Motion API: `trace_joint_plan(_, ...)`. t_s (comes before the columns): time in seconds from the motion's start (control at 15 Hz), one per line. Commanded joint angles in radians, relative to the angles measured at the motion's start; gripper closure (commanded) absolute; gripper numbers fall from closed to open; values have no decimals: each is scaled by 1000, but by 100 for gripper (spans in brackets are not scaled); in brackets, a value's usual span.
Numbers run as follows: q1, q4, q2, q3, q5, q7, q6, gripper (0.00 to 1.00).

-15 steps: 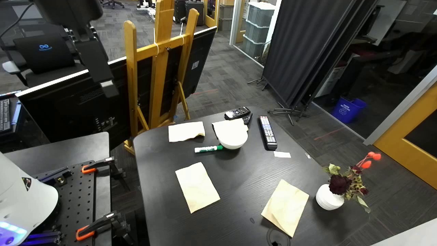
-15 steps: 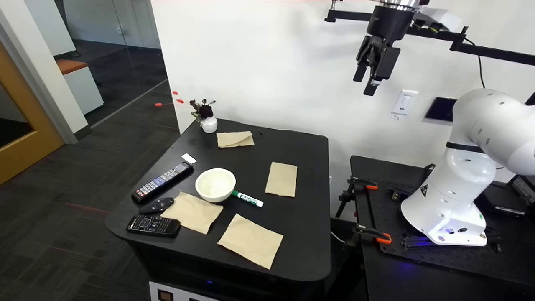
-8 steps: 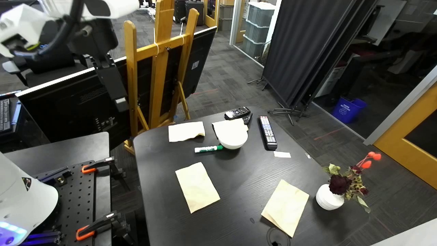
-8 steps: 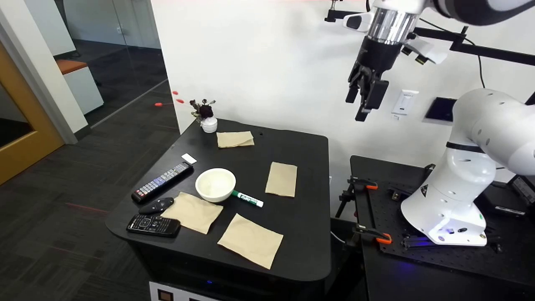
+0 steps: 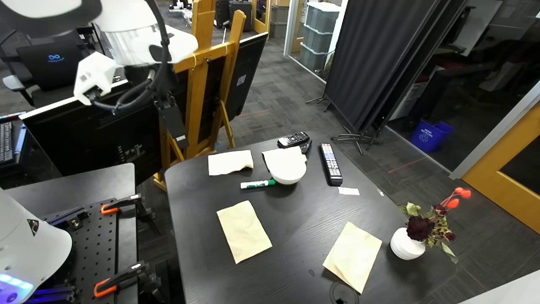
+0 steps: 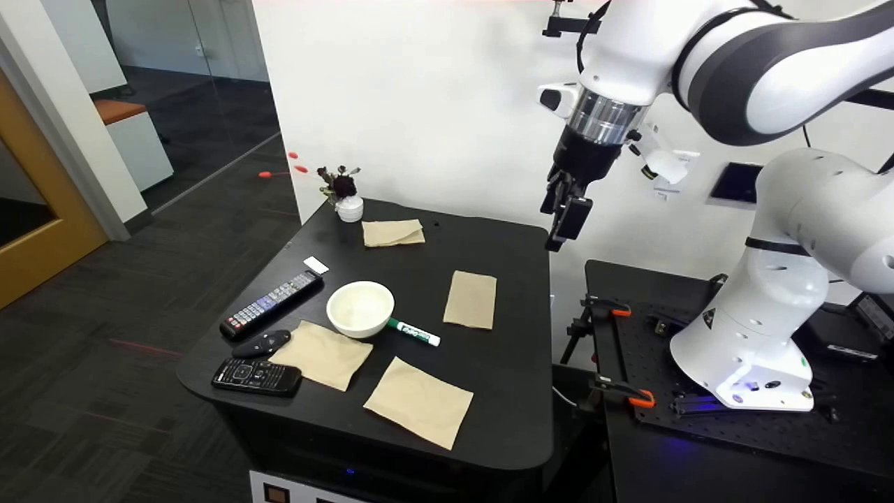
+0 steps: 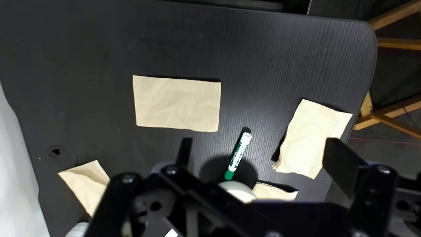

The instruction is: Put the marker in the bowl

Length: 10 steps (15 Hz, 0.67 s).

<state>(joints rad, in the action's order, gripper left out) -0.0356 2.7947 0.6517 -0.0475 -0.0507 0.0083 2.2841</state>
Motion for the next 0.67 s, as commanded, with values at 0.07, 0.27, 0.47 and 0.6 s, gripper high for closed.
trace_joint_plan(0.07,9,-39,-204,-38,12,105,172,0)
trace_joint_plan(0.27,20,-67,-330,-58,0,177,270,0)
trace_joint_plan(0.47,31,-101,-440,-74,-18,241,342,0)
trace_joint_plan(0.6,29,-128,-509,-73,-21,262,375,0)
